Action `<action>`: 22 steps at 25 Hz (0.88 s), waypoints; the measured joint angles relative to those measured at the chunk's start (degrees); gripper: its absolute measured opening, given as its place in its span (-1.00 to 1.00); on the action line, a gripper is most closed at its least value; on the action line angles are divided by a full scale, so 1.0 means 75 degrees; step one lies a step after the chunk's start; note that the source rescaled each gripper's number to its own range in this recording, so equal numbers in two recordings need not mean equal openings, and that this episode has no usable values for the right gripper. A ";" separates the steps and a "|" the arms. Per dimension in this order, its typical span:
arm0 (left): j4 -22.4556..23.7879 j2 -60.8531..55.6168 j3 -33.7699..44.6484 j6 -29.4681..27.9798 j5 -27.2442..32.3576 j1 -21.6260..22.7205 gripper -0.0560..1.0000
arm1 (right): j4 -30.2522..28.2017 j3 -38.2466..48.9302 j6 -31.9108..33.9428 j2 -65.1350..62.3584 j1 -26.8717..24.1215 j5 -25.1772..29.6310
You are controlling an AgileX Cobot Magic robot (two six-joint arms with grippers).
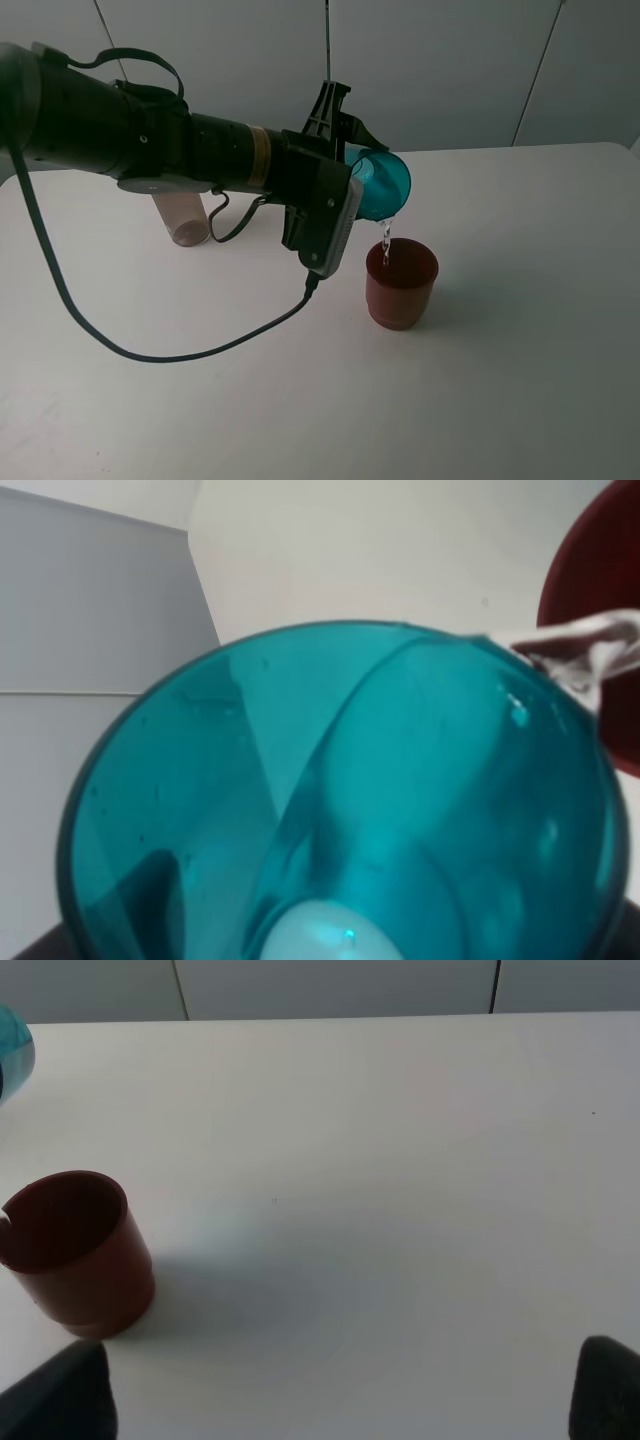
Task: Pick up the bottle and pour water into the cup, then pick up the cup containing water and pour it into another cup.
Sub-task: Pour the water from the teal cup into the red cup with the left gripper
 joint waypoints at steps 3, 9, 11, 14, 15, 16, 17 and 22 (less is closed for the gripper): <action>-0.0016 0.0000 0.0000 0.0097 0.0000 0.0000 -0.33 | 0.0000 0.0000 0.0000 0.0000 0.0000 0.0000; -0.0029 0.0000 0.0000 0.0124 0.0000 -0.0032 -0.33 | 0.0000 0.0000 0.0000 0.0000 0.0000 0.0000; -0.0029 0.0000 0.0000 0.0151 0.0000 -0.0061 -0.33 | 0.0000 0.0000 0.0000 0.0000 0.0000 0.0000; -0.0029 0.0000 0.0000 0.0219 0.0000 -0.0091 -0.33 | 0.0000 0.0000 0.0000 0.0000 0.0000 0.0000; -0.0029 0.0000 0.0000 0.0271 0.0000 -0.0091 -0.33 | 0.0000 0.0000 0.0000 0.0000 0.0000 0.0000; -0.0029 0.0000 0.0000 0.0311 0.0000 -0.0091 -0.33 | 0.0000 0.0000 0.0000 0.0000 0.0000 0.0000; -0.0029 0.0000 0.0000 0.0348 0.0000 -0.0091 -0.33 | 0.0000 0.0000 0.0000 0.0000 0.0000 0.0000; -0.0187 0.0000 0.0000 0.0598 0.0000 -0.0141 -0.33 | 0.0000 0.0000 0.0000 0.0000 0.0000 0.0000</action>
